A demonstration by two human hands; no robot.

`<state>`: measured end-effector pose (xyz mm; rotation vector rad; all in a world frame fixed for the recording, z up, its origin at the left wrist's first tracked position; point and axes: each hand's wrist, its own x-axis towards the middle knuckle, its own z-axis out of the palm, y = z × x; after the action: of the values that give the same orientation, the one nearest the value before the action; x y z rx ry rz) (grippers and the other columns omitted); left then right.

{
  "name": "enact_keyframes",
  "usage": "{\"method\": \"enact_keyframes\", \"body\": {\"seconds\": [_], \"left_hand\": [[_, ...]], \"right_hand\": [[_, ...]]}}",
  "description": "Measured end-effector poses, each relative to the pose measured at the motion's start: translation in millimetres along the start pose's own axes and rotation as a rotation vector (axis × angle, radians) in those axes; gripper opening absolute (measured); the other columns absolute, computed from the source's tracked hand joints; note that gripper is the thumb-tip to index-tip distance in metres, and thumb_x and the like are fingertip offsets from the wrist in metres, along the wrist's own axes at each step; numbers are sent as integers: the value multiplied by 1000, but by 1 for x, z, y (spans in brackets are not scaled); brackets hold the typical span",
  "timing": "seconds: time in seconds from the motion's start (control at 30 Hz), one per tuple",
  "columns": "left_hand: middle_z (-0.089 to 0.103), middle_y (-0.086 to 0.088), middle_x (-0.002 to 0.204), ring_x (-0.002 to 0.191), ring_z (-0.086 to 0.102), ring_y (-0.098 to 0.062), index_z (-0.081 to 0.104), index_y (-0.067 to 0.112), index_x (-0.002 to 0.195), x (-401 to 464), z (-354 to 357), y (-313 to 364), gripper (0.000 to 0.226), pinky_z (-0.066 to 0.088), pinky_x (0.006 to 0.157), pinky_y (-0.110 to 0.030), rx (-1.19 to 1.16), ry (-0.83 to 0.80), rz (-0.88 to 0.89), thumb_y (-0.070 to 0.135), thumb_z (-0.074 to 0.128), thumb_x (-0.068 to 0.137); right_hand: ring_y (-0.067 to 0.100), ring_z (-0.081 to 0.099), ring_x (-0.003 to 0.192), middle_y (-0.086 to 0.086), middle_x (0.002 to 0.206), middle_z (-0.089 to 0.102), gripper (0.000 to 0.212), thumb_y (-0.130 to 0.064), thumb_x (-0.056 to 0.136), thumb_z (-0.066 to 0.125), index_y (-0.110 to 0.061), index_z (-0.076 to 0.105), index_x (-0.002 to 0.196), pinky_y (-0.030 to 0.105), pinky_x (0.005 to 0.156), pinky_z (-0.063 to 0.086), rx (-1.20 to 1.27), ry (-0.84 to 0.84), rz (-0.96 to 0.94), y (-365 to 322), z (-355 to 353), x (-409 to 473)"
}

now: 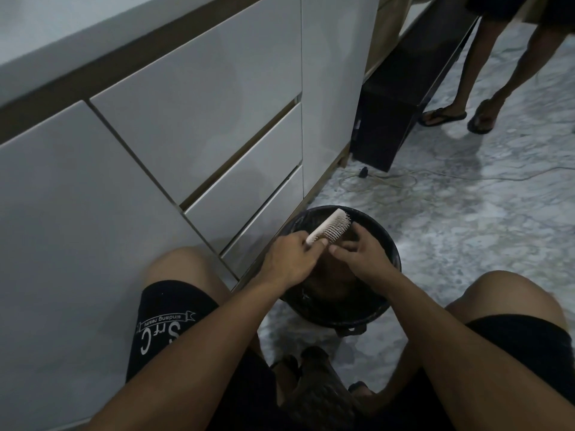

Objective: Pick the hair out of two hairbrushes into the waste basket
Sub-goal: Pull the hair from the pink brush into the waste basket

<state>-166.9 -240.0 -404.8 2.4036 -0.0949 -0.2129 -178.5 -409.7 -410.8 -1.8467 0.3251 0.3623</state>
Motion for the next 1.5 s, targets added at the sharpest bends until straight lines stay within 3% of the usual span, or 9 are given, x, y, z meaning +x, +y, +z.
{"method": "enact_keyframes", "body": {"seconds": [0.13, 0.27, 0.4, 0.53, 0.83, 1.0, 1.1, 1.23, 1.5], "left_hand": [[57, 2, 70, 68, 58, -19, 68, 14, 91, 3, -1, -5, 38, 39, 55, -28, 3, -11, -27, 50, 54, 93], [52, 1, 66, 73, 61, -28, 58, 20, 78, 4, -1, -17, 35, 40, 59, -31, 5, 26, -107, 52, 53, 92], [62, -7, 75, 76, 62, -29, 66, 11, 89, 5, -5, -22, 42, 44, 61, -33, -6, 8, -140, 51, 53, 94], [59, -2, 71, 73, 61, -25, 61, 20, 80, 6, -2, -18, 37, 43, 60, -31, -24, -21, -162, 54, 52, 92], [67, -6, 71, 68, 69, -32, 66, 15, 76, 1, 1, -11, 49, 59, 68, -41, -118, -104, -257, 59, 49, 86], [65, -4, 74, 51, 60, -17, 67, 12, 83, -4, 3, -3, 38, 41, 43, -21, -204, -167, -277, 48, 57, 91], [66, -7, 75, 58, 63, -24, 68, 9, 85, -7, 3, -4, 37, 49, 52, -27, -223, -185, -275, 45, 61, 90], [69, -15, 82, 75, 67, -34, 70, 7, 90, -6, 4, -3, 34, 58, 73, -45, -208, -233, -238, 39, 60, 89], [64, -15, 75, 70, 63, -33, 68, 2, 89, -6, 2, -4, 30, 57, 69, -47, -195, -229, -227, 31, 58, 87]], "right_hand": [[7, 62, 88, -2, 103, 71, 19, -19, 94, 58, -19, 70, 109, 28, 85, 49, -250, -61, -111, -5, -1, -5], [15, 62, 85, -10, 82, 69, 23, -31, 94, 53, -34, 63, 75, 48, 93, 46, -568, -6, -155, 2, -7, 0], [26, 59, 96, -2, 96, 66, 20, -32, 96, 48, -28, 67, 89, 48, 93, 42, -708, 68, -153, 3, -18, 2], [30, 57, 97, 4, 96, 63, 23, -29, 95, 48, -24, 70, 96, 45, 89, 43, -800, 199, -164, 6, -19, 1], [16, 60, 100, -2, 102, 72, 32, -23, 83, 72, -19, 66, 114, 37, 95, 46, -579, 126, -380, -1, 1, -14], [14, 65, 77, -4, 81, 75, 12, -17, 83, 70, -19, 74, 94, 31, 82, 50, -580, 196, -531, -2, 8, -14], [15, 65, 69, -5, 73, 74, 11, -21, 83, 66, -20, 76, 79, 36, 75, 53, -667, 277, -513, 1, 2, -7], [21, 66, 77, -5, 77, 75, 16, -22, 82, 59, -22, 75, 81, 41, 81, 50, -788, 362, -404, 4, -6, 0], [29, 63, 78, 1, 78, 72, 17, -10, 81, 57, -21, 71, 80, 39, 75, 45, -794, 451, -316, 4, -9, -3]]}}
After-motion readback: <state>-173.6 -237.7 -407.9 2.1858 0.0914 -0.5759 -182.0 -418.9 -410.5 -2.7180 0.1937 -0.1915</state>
